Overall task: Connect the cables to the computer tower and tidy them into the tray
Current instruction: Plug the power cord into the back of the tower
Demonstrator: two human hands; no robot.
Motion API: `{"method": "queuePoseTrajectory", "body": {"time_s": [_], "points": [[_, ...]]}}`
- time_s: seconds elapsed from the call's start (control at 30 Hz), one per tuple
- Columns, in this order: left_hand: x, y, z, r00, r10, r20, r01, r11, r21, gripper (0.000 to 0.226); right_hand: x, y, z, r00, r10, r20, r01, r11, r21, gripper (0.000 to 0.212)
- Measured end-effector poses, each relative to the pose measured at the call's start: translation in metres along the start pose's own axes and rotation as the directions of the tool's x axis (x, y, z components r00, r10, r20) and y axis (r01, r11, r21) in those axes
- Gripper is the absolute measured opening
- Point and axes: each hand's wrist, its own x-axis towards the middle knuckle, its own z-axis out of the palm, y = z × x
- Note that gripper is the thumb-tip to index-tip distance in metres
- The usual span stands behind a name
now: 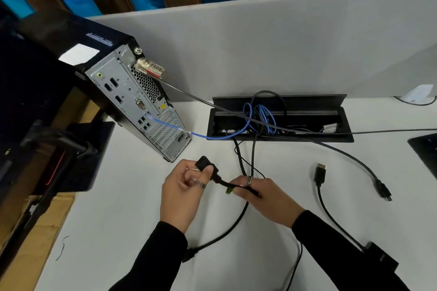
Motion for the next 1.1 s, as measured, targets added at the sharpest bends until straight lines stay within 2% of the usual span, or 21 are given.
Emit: {"method": "queuePoseTrajectory", "body": {"time_s": [0.17, 0.3, 0.47, 0.7, 0.9, 1.1], "points": [[0.009, -0.005, 0.006, 0.994, -0.105, -0.027, 0.104, 0.994, -0.027, 0.021, 0.005, 0.002, -0.007, 0.996, 0.036, 0.076, -0.033, 0.998, -0.044, 0.018], [0.020, -0.005, 0.011, 0.990, -0.134, -0.036, 0.134, 0.991, -0.008, 0.024, 0.015, -0.004, -0.007, 0.995, 0.020, 0.100, 0.001, 0.979, -0.204, 0.017], [0.036, -0.017, 0.014, 0.989, -0.128, -0.072, 0.131, 0.991, 0.036, 0.021, 0.033, -0.016, 0.006, 0.999, -0.030, 0.025, 0.036, 0.940, -0.339, 0.029], [0.051, -0.036, 0.013, 0.973, -0.180, -0.144, 0.187, 0.982, 0.033, 0.019, 0.061, -0.020, 0.028, 0.997, -0.002, -0.082, -0.028, 0.930, -0.366, 0.027], [0.064, -0.044, 0.006, 0.977, -0.161, -0.142, 0.166, 0.986, 0.023, 0.019, 0.076, -0.009, 0.044, 0.974, -0.176, -0.144, 0.049, 0.780, -0.624, 0.029], [0.076, -0.059, 0.005, 0.978, -0.148, -0.149, 0.147, 0.989, -0.018, 0.018, 0.091, -0.004, 0.040, 0.972, -0.201, -0.125, 0.044, 0.669, -0.742, 0.035]]}}
